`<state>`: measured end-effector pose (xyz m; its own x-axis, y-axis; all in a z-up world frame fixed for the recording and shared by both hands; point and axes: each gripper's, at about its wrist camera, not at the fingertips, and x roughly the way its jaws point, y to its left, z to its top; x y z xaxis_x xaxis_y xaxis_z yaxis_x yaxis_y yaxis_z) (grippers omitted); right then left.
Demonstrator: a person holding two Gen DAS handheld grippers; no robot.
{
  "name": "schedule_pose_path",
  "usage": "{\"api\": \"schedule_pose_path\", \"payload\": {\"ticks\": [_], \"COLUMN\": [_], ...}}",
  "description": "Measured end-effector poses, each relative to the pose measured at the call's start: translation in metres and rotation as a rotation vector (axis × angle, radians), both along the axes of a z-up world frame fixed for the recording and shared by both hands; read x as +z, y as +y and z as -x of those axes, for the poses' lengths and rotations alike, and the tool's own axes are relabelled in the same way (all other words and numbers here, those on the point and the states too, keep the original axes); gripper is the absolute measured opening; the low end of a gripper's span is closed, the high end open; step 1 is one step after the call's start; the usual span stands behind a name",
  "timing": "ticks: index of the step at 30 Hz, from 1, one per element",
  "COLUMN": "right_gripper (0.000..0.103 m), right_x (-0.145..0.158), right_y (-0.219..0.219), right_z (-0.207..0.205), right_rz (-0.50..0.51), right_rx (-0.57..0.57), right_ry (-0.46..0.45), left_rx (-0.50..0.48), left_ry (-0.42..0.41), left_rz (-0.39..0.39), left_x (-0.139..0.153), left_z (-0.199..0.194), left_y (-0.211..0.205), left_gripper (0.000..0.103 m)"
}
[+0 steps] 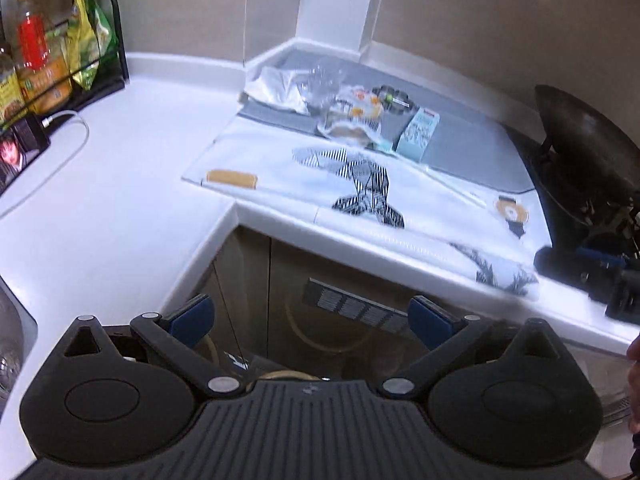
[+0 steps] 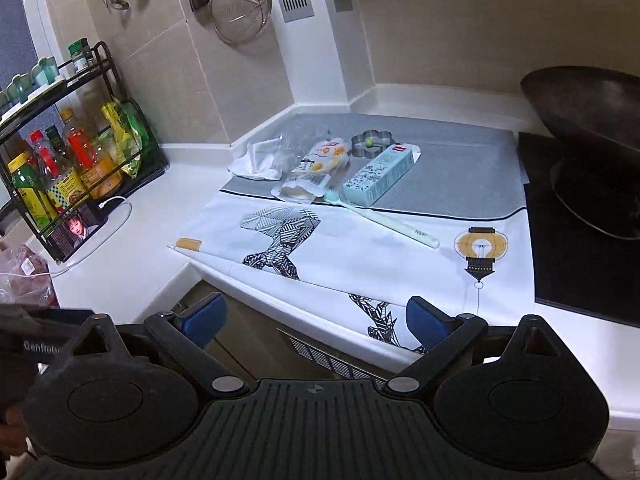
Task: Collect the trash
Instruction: 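Raise both tools back up toward the counter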
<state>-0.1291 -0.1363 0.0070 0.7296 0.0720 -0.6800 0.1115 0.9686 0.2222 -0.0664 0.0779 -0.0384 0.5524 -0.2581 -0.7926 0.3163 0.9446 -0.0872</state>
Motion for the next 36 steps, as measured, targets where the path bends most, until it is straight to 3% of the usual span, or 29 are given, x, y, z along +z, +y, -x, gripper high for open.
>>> {"api": "schedule_pose_path", "payload": {"ticks": [8, 22, 36], "right_gripper": [0.102, 0.103, 0.103], "right_x": [0.012, 0.015, 0.005], "right_y": [0.013, 0.024, 0.002], "right_z": [-0.002, -0.007, -0.010], "right_rz": [0.017, 0.035, 0.043], "right_rx": [0.014, 0.045, -0.056], "right_ry": [-0.012, 0.002, 0.035], "left_rx": [0.045, 0.078, 0.075], "left_ry": [-0.032, -0.037, -0.061], "left_rz": [-0.065, -0.040, -0.076], "left_x": [0.012, 0.021, 0.032], "left_z": [-0.010, -0.012, -0.052], "left_y": [0.005, 0.016, -0.006], "left_gripper": [0.103, 0.103, 0.103]}}
